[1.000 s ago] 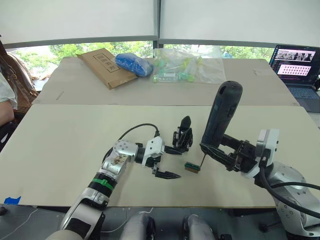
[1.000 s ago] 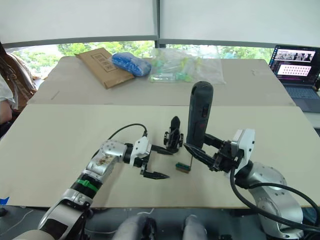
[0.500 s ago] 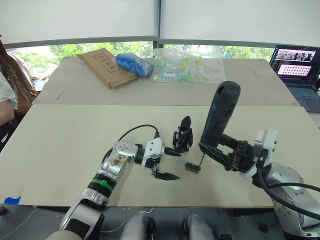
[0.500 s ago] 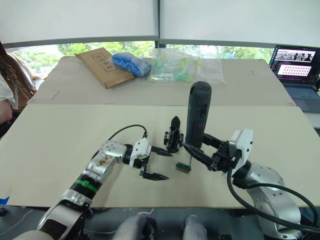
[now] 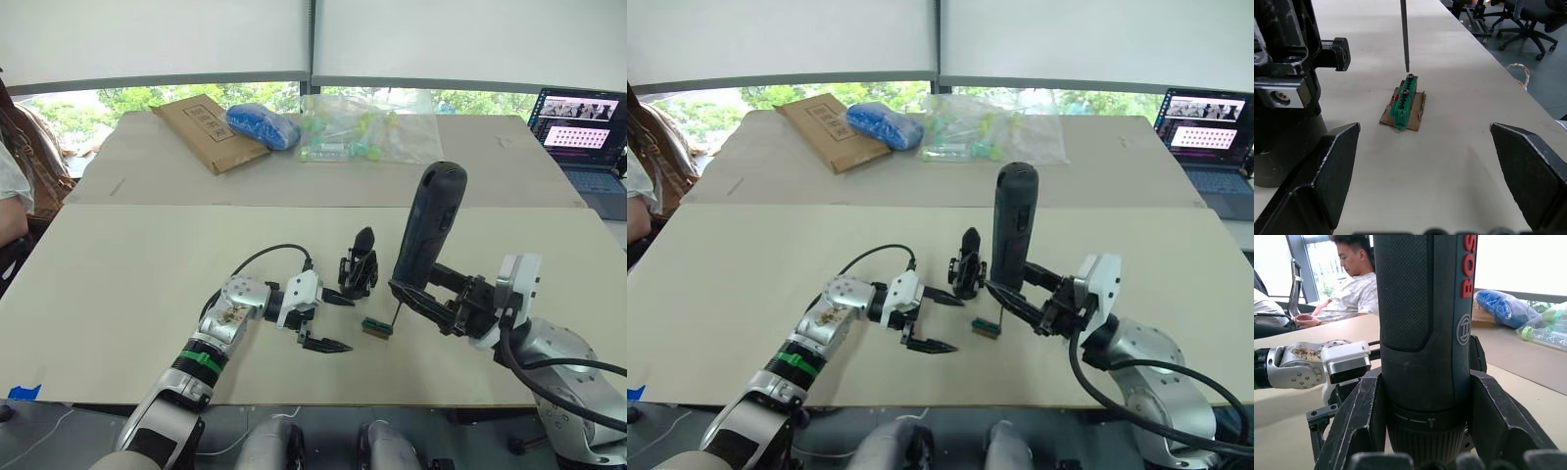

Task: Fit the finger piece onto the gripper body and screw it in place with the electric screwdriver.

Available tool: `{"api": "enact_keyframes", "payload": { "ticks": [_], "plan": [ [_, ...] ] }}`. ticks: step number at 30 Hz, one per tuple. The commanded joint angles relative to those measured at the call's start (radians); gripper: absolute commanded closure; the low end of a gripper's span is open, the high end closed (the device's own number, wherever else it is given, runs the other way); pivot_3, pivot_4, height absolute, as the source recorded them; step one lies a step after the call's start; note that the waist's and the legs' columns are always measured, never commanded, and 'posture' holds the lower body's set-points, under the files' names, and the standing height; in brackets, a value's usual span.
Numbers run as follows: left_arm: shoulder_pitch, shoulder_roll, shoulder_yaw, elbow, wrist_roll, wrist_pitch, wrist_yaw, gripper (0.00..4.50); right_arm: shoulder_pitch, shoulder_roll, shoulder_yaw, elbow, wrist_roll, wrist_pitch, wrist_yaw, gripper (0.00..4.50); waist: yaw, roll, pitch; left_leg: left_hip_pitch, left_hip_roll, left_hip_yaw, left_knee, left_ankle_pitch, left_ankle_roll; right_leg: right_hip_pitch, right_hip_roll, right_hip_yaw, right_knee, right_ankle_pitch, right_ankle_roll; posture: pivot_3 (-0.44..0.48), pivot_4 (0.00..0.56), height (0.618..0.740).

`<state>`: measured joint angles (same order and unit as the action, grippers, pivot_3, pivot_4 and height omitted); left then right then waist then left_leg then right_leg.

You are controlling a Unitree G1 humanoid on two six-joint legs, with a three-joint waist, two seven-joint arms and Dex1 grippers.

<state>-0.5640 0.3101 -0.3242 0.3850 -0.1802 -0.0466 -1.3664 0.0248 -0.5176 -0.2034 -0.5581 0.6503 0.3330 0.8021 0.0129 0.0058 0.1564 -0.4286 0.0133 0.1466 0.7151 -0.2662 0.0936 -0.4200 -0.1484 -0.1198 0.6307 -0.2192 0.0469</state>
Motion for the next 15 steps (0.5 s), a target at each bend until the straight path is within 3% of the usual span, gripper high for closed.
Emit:
{"api": "enact_keyframes", "payload": {
  "ticks": [1, 15],
  "plan": [
    [-0.014, -0.002, 0.004, -0.008, -0.003, -0.018, -0.002, 0.00, -0.006, 0.006, -0.010, -0.054, 0.022, -0.046, 0.001, 2.61, 0.000, 0.000, 0.000, 0.000, 0.000, 0.000, 0.000, 0.000, 0.000, 0.000, 0.000, 0.000, 0.000, 0.000, 0.000, 0.000, 0.150, 0.732],
    [-0.013, -0.001, 0.006, -0.010, -0.002, -0.019, 0.000, 0.00, -0.002, 0.004, -0.001, -0.059, 0.022, -0.040, -0.005, 2.61, 0.000, 0.000, 0.000, 0.000, 0.000, 0.000, 0.000, 0.000, 0.000, 0.000, 0.000, 0.000, 0.000, 0.000, 0.000, 0.000, 0.150, 0.732]
  ]
}}
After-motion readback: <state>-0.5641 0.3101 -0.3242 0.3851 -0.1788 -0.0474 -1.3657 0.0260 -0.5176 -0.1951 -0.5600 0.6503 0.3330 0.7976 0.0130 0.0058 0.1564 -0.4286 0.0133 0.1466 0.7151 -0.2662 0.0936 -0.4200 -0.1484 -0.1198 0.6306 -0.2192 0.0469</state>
